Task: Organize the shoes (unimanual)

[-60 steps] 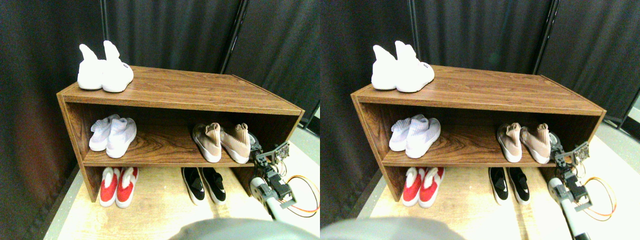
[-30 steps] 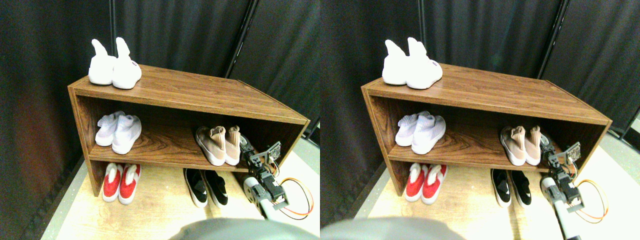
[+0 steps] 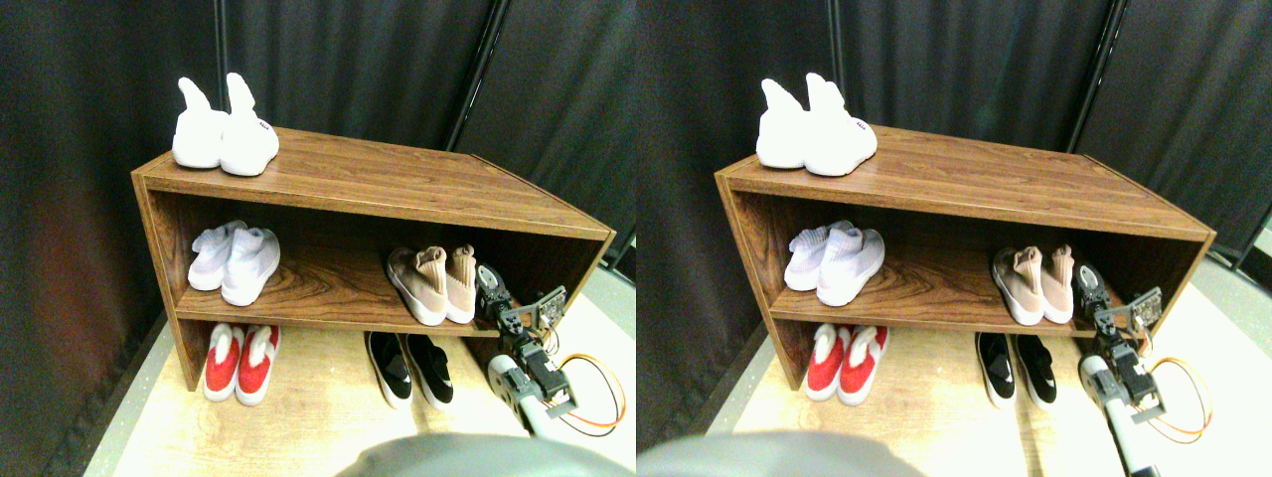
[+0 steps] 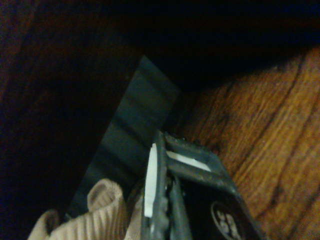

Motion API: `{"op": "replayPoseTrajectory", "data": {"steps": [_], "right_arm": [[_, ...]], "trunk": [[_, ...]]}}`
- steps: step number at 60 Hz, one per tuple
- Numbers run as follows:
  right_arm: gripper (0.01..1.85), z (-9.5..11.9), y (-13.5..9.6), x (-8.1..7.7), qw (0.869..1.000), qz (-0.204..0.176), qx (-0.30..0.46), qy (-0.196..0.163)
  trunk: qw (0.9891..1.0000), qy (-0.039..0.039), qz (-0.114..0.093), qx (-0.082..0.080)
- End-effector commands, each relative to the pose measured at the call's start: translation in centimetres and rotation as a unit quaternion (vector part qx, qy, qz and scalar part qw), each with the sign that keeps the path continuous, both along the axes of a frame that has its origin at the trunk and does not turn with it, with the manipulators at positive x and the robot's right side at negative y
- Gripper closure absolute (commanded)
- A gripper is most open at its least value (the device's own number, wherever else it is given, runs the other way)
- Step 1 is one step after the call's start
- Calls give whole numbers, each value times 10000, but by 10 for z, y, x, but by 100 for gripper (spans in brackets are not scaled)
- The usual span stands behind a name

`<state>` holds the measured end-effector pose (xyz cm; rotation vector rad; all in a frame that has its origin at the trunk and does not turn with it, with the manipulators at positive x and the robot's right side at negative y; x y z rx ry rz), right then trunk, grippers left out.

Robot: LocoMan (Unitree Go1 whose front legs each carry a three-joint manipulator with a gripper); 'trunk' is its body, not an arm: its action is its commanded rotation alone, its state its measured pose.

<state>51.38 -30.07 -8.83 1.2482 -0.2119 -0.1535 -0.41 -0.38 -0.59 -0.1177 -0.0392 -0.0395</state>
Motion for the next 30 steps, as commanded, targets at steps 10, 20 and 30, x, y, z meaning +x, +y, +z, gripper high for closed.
{"op": "replayPoseTrajectory", "data": {"steps": [10, 20, 30], "right_arm": [[180, 37, 14, -25, 9970, 318, -391, -585], [180, 46, 14, -44, 9960, 354, -333, -755], [180, 47, 9, -61, 9898, 956, -403, -977]], "trunk": [[10000, -7, -79, 24], [9999, -32, -90, 59], [9999, -30, -109, 71]]}}
